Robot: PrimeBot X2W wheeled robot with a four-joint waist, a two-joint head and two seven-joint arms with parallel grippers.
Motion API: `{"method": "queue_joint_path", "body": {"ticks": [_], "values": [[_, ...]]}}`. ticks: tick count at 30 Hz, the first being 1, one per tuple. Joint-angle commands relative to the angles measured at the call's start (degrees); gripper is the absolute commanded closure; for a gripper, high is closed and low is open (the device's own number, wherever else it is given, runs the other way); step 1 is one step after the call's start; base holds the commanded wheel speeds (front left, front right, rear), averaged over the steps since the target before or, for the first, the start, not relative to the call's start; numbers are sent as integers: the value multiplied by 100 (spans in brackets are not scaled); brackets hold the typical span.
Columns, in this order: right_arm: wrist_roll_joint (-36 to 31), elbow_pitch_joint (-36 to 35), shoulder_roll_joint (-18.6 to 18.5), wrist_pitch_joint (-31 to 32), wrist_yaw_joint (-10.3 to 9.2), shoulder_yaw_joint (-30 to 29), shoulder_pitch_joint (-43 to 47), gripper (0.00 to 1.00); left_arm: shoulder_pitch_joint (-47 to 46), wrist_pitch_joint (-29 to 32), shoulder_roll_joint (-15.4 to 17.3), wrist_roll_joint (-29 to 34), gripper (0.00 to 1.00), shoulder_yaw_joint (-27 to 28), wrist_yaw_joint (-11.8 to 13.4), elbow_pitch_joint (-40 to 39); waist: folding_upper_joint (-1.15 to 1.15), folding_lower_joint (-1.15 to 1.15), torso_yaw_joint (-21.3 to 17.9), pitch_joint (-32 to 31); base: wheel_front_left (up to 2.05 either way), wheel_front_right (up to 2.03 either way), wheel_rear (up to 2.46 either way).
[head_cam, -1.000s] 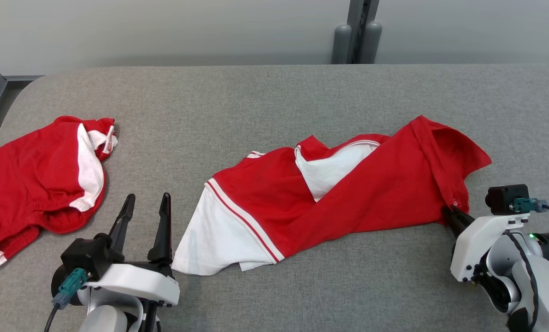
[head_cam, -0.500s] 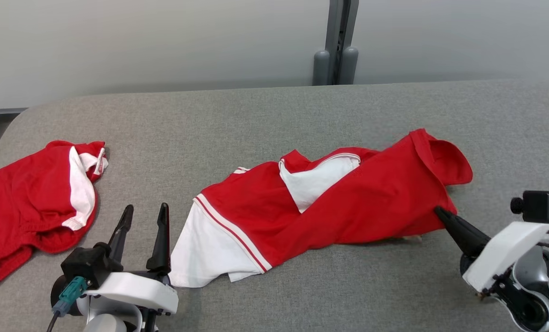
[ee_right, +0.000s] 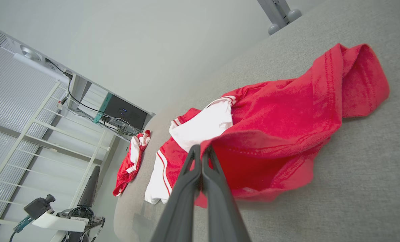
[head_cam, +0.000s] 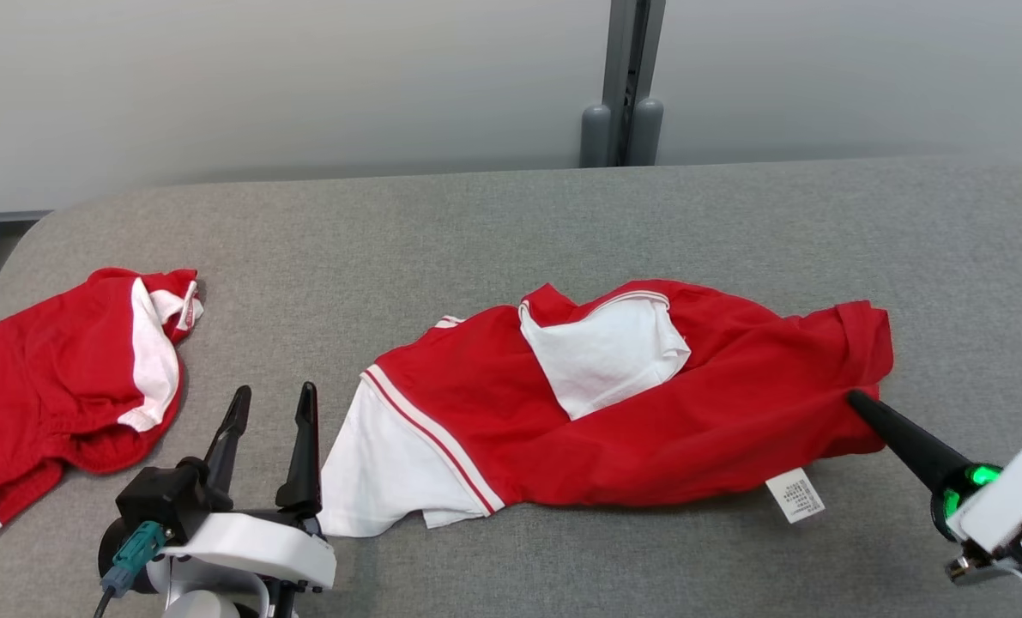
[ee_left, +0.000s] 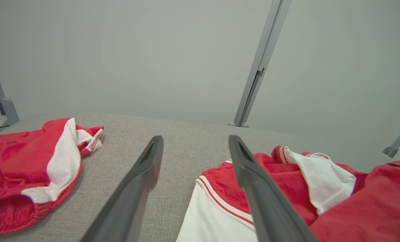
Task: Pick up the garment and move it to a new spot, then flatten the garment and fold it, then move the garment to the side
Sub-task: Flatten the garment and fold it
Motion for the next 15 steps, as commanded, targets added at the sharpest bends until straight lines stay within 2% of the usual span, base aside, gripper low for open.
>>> {"method": "queue_joint_path", "body": {"ticks": [1,7,10,15], "values": [[-26,86,24,53,3,-19,-153,100,-69,0,16,-9,0,-4,-7,-9,0,0,38,59,0,0,0],[-553,2090,147,627,3,-80,-1324,100,-234,0,-32,-38,0,-51,-58,61,0,0,269,328,0,0,0],[-740,2861,172,774,3,-96,-1750,100,-312,-1,-53,-40,0,-68,-80,113,0,0,404,414,0,0,0],[-728,3298,137,658,3,-210,-1928,100,-334,-1,-71,-21,0,1,-123,174,0,0,506,427,0,0,0]]}}
